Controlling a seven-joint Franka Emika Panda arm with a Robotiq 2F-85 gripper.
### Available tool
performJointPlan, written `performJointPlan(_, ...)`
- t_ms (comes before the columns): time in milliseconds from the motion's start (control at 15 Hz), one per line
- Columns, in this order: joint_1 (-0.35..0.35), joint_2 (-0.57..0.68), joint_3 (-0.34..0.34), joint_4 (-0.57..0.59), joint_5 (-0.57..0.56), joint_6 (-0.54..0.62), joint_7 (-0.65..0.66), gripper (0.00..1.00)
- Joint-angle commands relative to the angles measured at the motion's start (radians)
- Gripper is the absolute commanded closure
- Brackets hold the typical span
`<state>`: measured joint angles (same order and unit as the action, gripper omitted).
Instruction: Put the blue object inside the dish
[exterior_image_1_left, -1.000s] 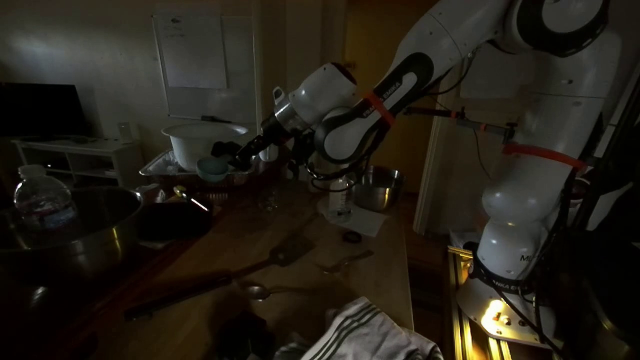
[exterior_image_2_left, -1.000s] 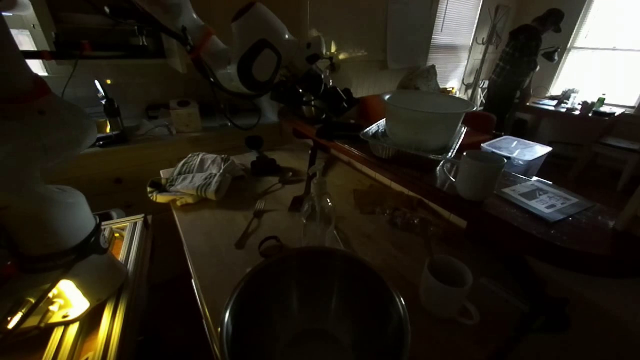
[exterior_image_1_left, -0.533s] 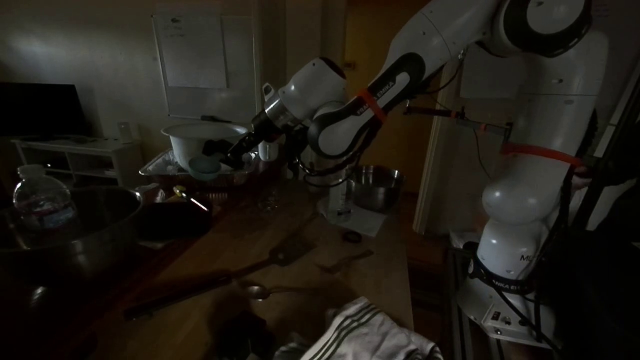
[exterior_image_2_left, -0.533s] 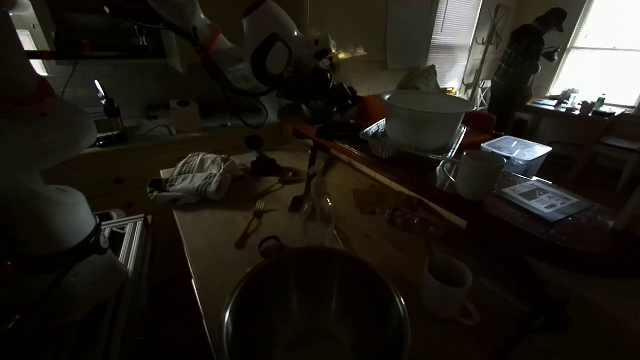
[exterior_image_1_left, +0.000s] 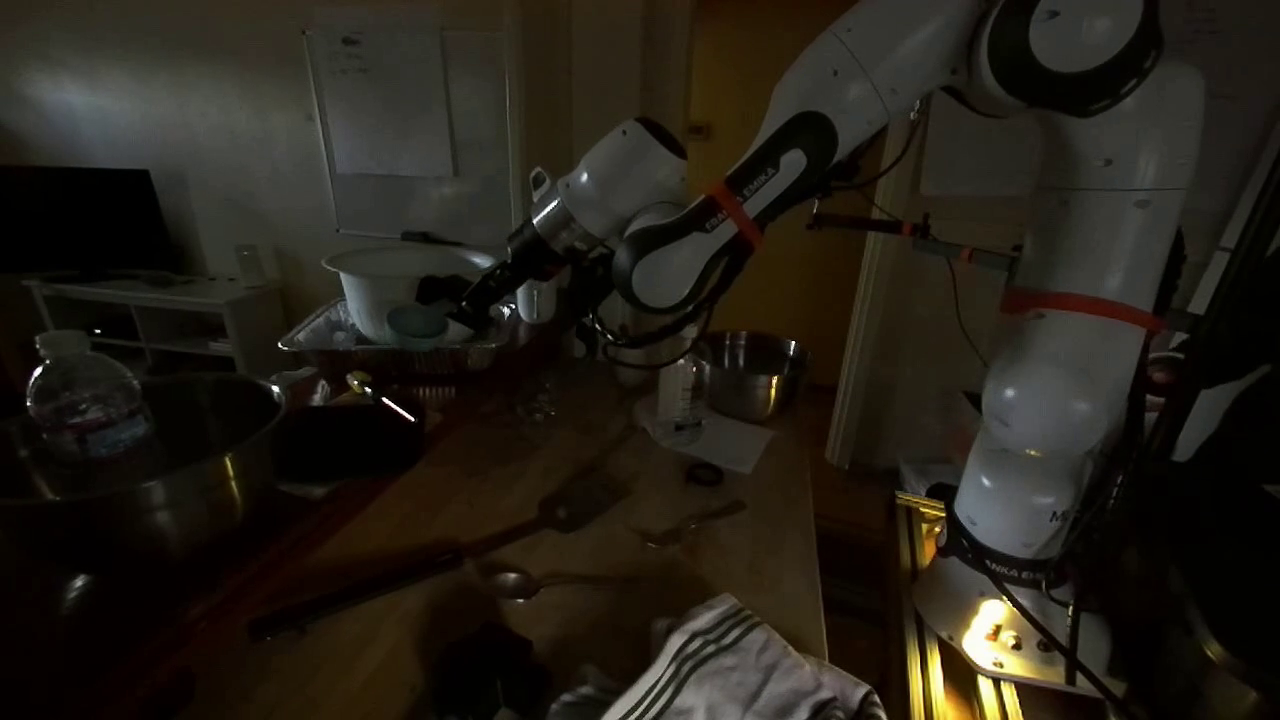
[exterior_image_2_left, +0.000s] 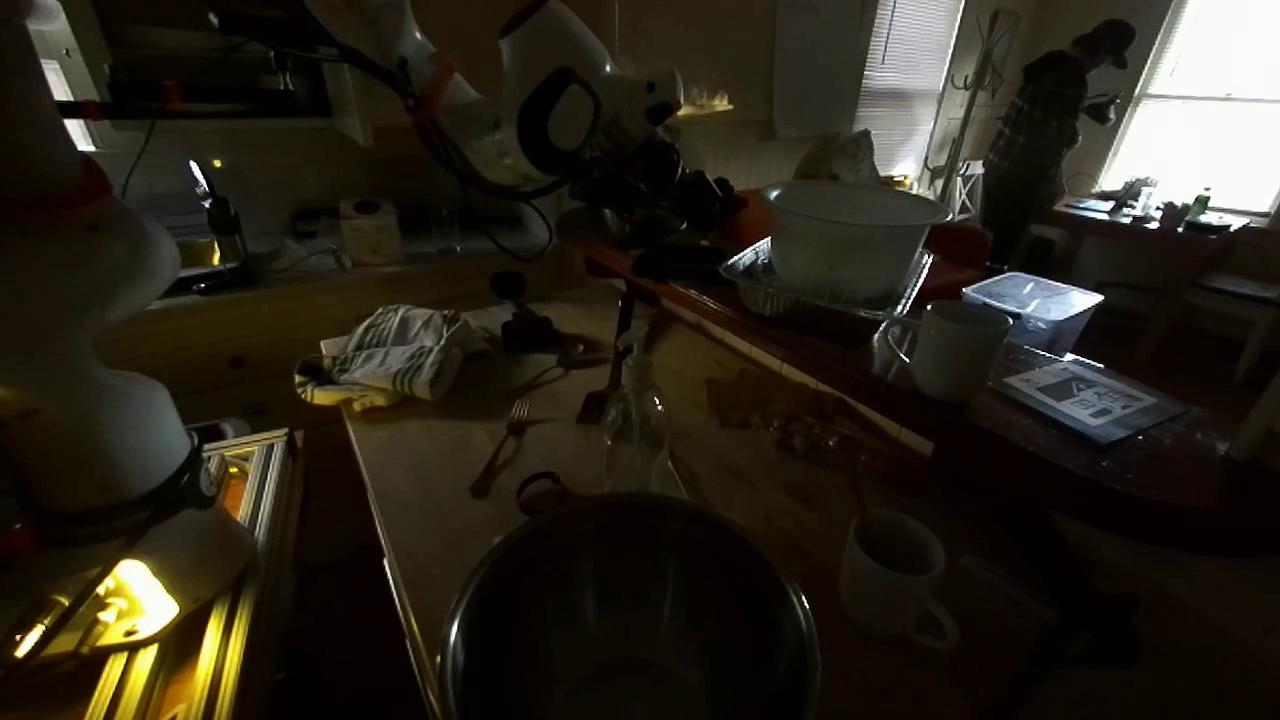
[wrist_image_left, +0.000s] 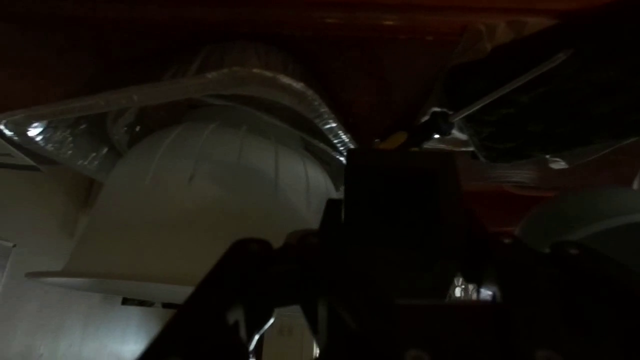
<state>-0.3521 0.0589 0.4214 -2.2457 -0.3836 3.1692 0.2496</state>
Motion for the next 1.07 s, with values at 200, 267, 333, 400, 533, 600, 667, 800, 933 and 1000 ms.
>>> performJointPlan(200, 0.151, 0.112, -0.164, 0.181, -0.411, -0.142, 0.371, 0.73)
performJointPlan(267, 0.182, 0.137, -0.168, 0.206, -0.465, -0.165, 0.424, 0.73)
performJointPlan(333, 0.217, 0.167, -0.177, 0.237, -0.524, -0.188, 0.489, 0.73)
performJointPlan(400, 0.247, 0.192, -0.179, 0.267, -0.563, -0.211, 0.538, 0.73)
performJointPlan(533, 0.303, 0.251, -0.189, 0.325, -0.63, -0.244, 0.631, 0.73)
performJointPlan(600, 0.329, 0.275, -0.196, 0.351, -0.656, -0.261, 0.669, 0.73)
performJointPlan(667, 0.355, 0.306, -0.21, 0.385, -0.689, -0.276, 0.716, 0.73)
performJointPlan(800, 0.397, 0.36, -0.237, 0.446, -0.735, -0.306, 0.794, 0.73)
performJointPlan(933, 0.423, 0.406, -0.258, 0.494, -0.759, -0.323, 0.843, 0.73)
performJointPlan(1000, 0.433, 0.428, -0.265, 0.517, -0.763, -0.327, 0.858, 0.73)
